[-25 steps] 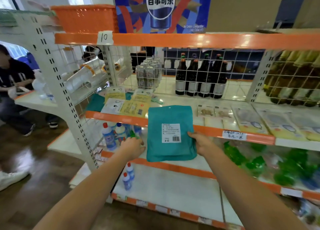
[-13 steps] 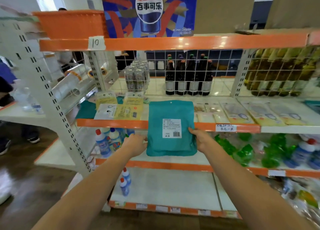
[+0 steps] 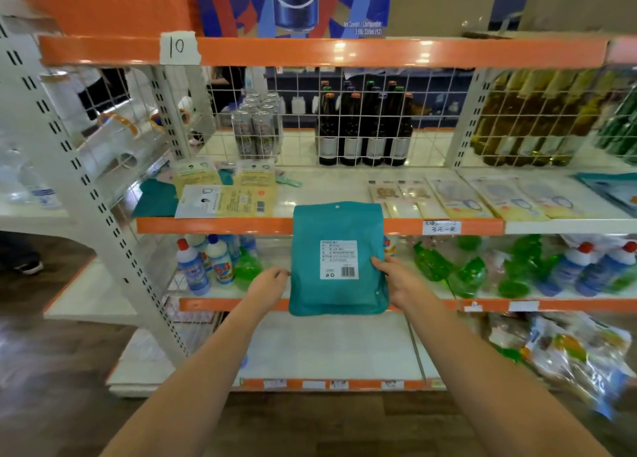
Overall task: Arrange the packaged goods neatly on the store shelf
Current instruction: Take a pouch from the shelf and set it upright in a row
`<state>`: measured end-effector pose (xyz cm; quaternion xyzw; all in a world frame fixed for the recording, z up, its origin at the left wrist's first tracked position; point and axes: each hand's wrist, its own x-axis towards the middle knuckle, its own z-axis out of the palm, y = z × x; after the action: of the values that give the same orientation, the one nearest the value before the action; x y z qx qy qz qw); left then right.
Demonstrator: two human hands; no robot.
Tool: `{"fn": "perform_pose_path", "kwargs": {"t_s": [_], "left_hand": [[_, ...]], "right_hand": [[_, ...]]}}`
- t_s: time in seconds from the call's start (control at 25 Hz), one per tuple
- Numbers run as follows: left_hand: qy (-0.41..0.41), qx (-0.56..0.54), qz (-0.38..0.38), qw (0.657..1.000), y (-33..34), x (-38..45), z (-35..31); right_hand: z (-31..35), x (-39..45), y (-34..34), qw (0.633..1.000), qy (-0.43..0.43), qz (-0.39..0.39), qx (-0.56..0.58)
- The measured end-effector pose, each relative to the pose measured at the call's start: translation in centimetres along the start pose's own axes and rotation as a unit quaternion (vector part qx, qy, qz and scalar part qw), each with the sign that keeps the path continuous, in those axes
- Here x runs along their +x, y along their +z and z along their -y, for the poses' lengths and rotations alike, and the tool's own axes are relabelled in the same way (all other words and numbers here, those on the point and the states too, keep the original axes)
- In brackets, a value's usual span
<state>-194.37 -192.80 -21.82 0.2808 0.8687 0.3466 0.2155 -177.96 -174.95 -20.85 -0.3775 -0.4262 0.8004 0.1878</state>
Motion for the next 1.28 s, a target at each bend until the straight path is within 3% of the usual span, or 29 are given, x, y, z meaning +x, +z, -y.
{"fn": "perform_pose_path", "kwargs": {"t_s": [0.04,0.12,0.2,0.32,0.6,0.92,1.04,1.16,1.28], "left_hand": [[-0.041,-0.113,0.001,0.993,0.5,-0.3,-0.2],[-0.134,-0.320,0.027,0.937,1.4,-1.4,-0.8],[-0.187,-0.423,0.060,0.884,2.0,-2.6,-1.3],[-0.180,-0.507,0.107,0.836,2.7,-3.9,-1.4],[-0.190,-0.526,0.105,0.822,4.8,-5.4,1.0],[-0.200,-0.503,0.061,0.839,5.0,-6.0,1.0],[-0.197,-0.436,0.016,0.878,4.9,-5.9,0.7],[-0.163,-0.339,-0.026,0.926,5.0,-5.8,1.2],[-0.101,-0.117,-0.046,0.987,4.9,-6.3,0.9]], "right_hand": [[-0.1,-0.1,-0.1,1.000,-0.001,-0.001,0.003],[-0.3,-0.1,-0.3,1.000,-0.004,0.000,0.008],[-0.4,-0.4,-0.5,1.000,-0.007,0.008,0.022],[-0.6,-0.7,-0.8,1.000,-0.010,0.012,0.024],[-2.5,-0.7,-1.5,0.999,0.034,0.008,-0.022],[-3.2,-0.8,-0.9,0.995,0.049,-0.027,-0.086],[-3.7,0.0,-0.2,0.983,0.037,-0.070,-0.166],[-4.6,0.1,2.0,0.976,0.042,-0.048,-0.209],[-5.6,-0.2,4.4,0.979,0.096,0.008,-0.179]]}}
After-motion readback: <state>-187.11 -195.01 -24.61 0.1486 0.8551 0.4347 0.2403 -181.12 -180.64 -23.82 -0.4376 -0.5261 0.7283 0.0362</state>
